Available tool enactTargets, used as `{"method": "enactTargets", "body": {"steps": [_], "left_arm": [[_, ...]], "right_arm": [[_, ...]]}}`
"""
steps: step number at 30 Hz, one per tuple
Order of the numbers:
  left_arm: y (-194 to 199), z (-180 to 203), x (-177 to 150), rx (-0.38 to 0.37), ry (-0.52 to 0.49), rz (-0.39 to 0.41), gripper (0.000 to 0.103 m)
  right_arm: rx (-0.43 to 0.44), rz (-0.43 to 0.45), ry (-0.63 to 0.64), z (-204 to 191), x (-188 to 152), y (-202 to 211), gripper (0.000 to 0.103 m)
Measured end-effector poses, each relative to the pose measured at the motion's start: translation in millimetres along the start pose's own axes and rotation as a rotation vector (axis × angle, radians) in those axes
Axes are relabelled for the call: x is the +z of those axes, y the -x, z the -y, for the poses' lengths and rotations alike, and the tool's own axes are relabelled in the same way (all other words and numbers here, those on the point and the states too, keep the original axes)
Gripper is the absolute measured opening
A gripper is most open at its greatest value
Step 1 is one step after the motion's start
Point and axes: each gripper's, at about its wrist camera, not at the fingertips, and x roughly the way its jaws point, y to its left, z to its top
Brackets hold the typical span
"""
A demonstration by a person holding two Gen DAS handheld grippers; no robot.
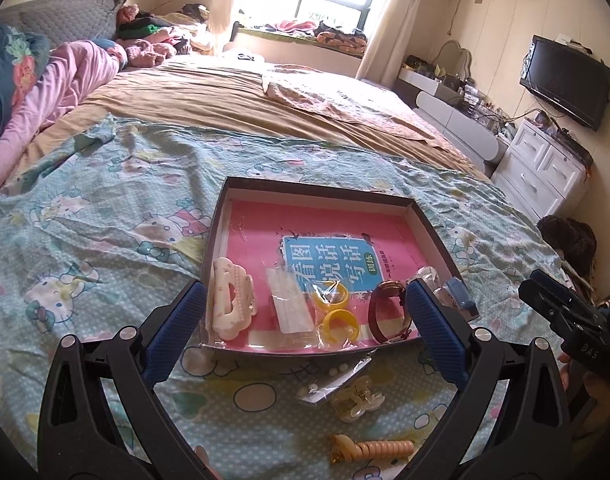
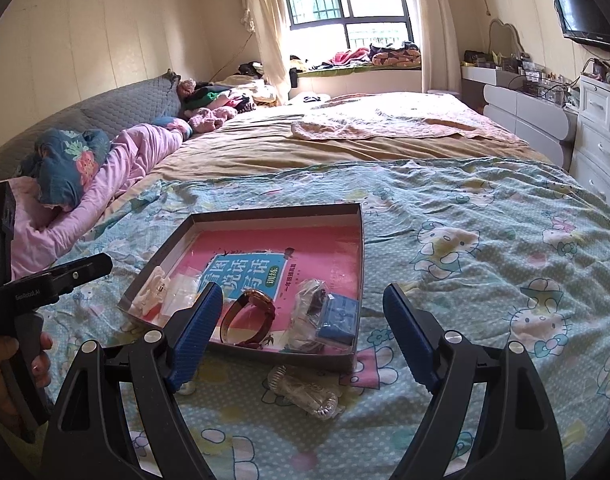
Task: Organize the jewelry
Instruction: 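Withdraw both grippers from the tray toward the remaining items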
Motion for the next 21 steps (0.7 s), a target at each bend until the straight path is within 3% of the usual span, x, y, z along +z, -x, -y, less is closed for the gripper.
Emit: {"method": "enactTargets", "body": {"steps": [21], "left_arm": [[30, 5, -20, 0.002, -0.027, 0.001, 0.094]], "right_arm": [[0.047, -0.022, 0.068, -20, -12, 21, 0.081]]}}
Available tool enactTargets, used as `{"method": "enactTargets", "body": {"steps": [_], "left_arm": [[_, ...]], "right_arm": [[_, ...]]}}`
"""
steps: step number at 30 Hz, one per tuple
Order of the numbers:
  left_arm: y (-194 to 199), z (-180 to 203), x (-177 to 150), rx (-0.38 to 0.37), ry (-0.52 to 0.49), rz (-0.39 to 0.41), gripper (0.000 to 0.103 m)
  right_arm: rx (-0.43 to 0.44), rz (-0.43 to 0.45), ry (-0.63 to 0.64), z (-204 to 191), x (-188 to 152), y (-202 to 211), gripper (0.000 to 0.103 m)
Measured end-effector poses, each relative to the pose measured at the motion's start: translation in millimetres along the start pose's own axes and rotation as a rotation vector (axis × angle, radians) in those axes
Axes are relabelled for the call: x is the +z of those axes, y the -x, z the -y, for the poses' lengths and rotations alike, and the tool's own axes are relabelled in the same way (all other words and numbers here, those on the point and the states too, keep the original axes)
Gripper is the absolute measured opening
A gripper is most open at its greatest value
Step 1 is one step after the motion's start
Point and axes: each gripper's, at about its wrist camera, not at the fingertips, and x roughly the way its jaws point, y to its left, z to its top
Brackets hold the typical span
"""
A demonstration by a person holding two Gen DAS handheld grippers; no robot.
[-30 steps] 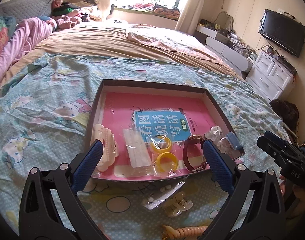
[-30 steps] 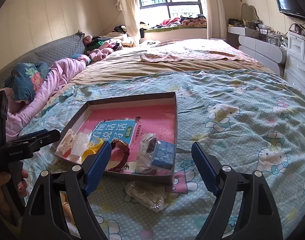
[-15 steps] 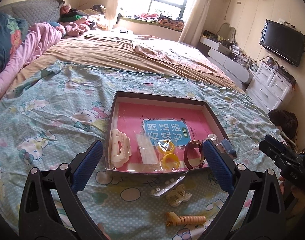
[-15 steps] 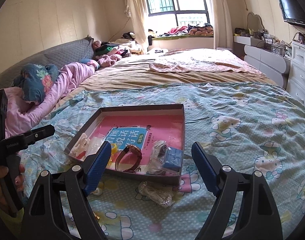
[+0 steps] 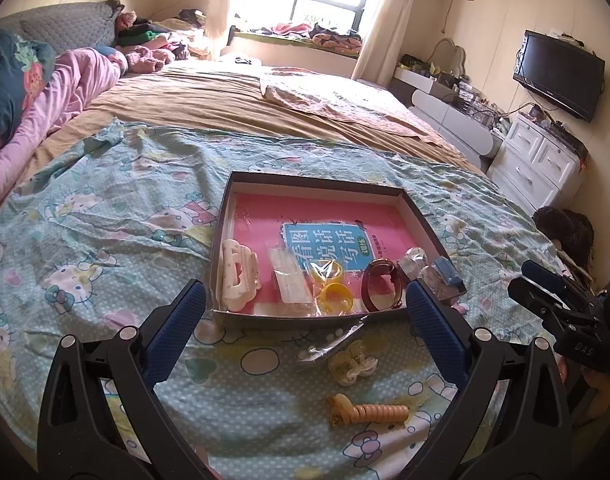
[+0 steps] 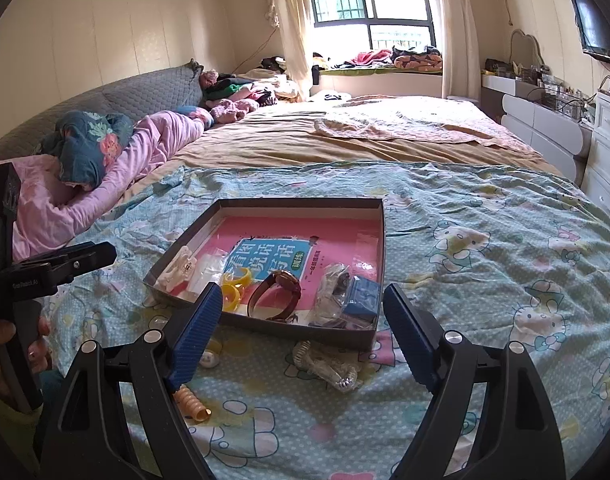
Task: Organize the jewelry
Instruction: 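Withdraw both grippers from the tray toward the remaining items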
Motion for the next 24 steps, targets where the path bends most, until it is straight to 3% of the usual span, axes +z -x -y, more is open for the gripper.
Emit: {"method": "enactTargets", "body": {"steps": [24], "left_arm": [[-2, 13, -44, -0.006, -0.059, -0.109, 0.094]], "right_arm": [[0.020, -0.096, 0.044, -6, -27, -6, 0.081]]}}
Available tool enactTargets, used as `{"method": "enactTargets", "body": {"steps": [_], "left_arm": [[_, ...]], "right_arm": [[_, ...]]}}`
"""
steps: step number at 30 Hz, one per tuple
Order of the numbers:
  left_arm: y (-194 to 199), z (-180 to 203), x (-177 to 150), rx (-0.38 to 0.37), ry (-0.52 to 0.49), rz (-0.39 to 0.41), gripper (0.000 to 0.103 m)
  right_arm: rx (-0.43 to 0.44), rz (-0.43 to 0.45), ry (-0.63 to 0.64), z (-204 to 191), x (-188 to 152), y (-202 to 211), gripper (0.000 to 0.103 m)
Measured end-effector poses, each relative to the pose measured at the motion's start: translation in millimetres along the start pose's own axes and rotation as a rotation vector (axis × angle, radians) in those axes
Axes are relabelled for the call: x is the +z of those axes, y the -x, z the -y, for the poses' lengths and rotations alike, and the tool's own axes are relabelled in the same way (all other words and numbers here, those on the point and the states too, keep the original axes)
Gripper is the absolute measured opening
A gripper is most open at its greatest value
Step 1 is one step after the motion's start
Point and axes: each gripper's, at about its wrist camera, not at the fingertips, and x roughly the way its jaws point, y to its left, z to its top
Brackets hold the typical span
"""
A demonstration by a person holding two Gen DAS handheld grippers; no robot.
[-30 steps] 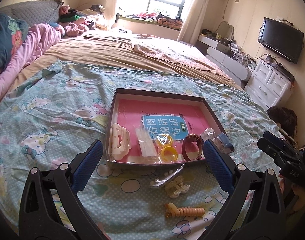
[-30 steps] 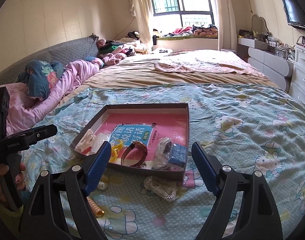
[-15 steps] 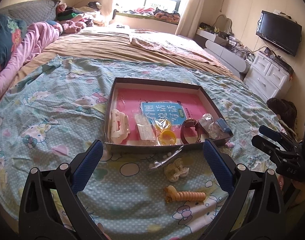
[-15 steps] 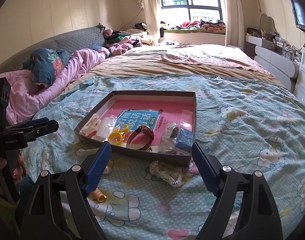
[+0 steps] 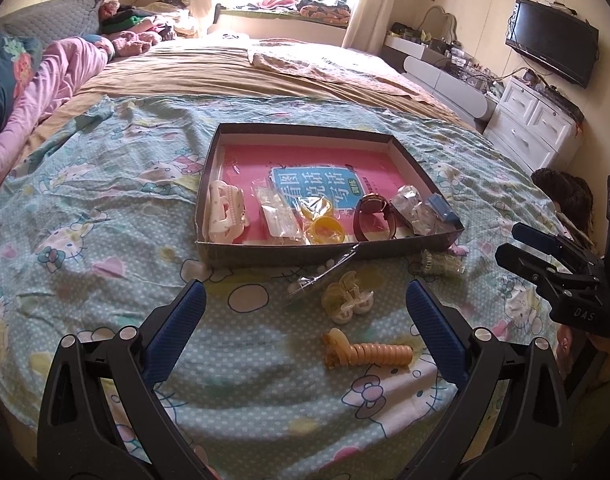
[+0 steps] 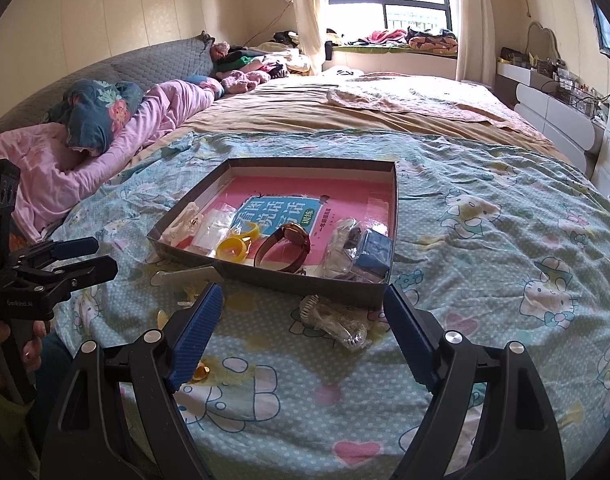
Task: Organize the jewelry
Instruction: 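Withdraw both grippers from the tray toward the remaining items, then grasp the orange spiral hair tie with left gripper while right grasps the clear bag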
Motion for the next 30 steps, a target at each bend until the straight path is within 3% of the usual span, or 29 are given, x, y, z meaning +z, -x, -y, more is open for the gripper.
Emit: {"method": "enactTargets", "body": {"steps": [19, 30], "left_arm": [[-36, 35, -33, -0.071, -0.091, -0.149, 0.094], [-60, 40, -43, -0.075, -0.099, -0.220, 0.094]], "right_arm": [[-0.030, -0.051, -0.038, 22, -14, -12, 0.081], [-0.032, -0.095, -0.048, 28, -24, -31, 0.081]]}}
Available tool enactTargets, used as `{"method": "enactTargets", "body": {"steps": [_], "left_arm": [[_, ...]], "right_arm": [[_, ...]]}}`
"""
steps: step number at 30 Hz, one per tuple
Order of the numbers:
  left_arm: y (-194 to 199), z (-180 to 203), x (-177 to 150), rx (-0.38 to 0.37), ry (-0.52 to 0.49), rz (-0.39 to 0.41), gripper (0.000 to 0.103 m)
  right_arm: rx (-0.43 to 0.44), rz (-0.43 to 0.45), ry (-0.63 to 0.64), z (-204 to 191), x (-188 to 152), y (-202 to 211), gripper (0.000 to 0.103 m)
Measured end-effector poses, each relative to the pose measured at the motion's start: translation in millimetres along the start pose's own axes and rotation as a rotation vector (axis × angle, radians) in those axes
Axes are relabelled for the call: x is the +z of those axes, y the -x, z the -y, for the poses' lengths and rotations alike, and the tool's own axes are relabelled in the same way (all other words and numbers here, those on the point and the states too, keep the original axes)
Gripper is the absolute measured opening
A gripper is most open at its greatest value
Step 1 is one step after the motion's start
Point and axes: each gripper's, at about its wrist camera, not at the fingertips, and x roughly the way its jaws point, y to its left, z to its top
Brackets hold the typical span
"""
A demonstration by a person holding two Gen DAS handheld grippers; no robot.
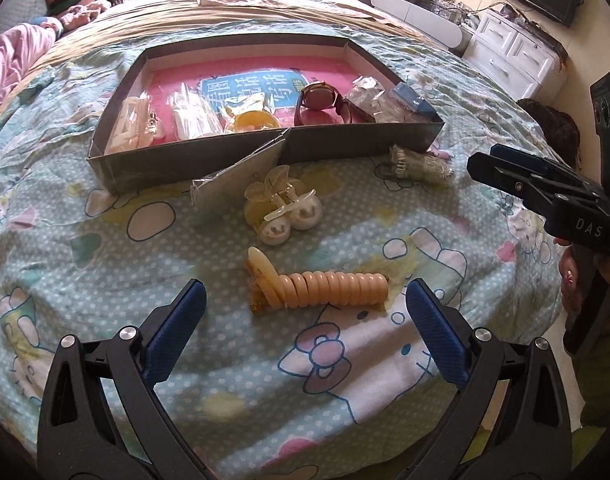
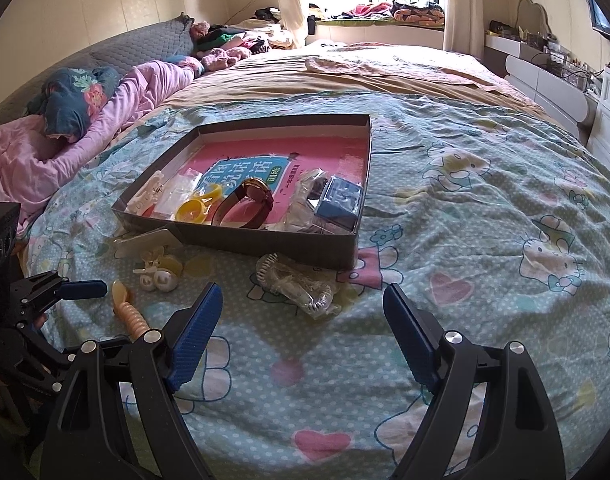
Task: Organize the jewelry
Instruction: 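Grasp the orange spiral hair tie with left gripper while right grasps the clear bag, then carry the spiral tie and clear bag over the pink tray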
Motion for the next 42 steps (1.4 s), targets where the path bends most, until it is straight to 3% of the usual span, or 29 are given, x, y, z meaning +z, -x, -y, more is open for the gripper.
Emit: {"method": "enactTargets", "body": {"steps": [16, 24, 30, 42], "left_arm": [[-16, 10, 1, 0.000, -0.045, -0.006, 0.093], [-19, 16, 3, 0.011, -0.079, 0.006, 0.069], [-19, 15, 4, -0.002, -0.074, 0.011, 0.066], [-6, 5, 4, -0.020, -0.033, 0.037, 0.066]], "right_arm": [[0.012, -0.074, -0.034, 3, -3, -47, 0.081], [0.006, -0.083, -0.012, 0, 3, -61, 0.071], [0.006, -0.086, -0.015, -5, 6, -68, 0.060], [0.051, -0.084, 0.012, -12, 1, -55, 0.053]]}}
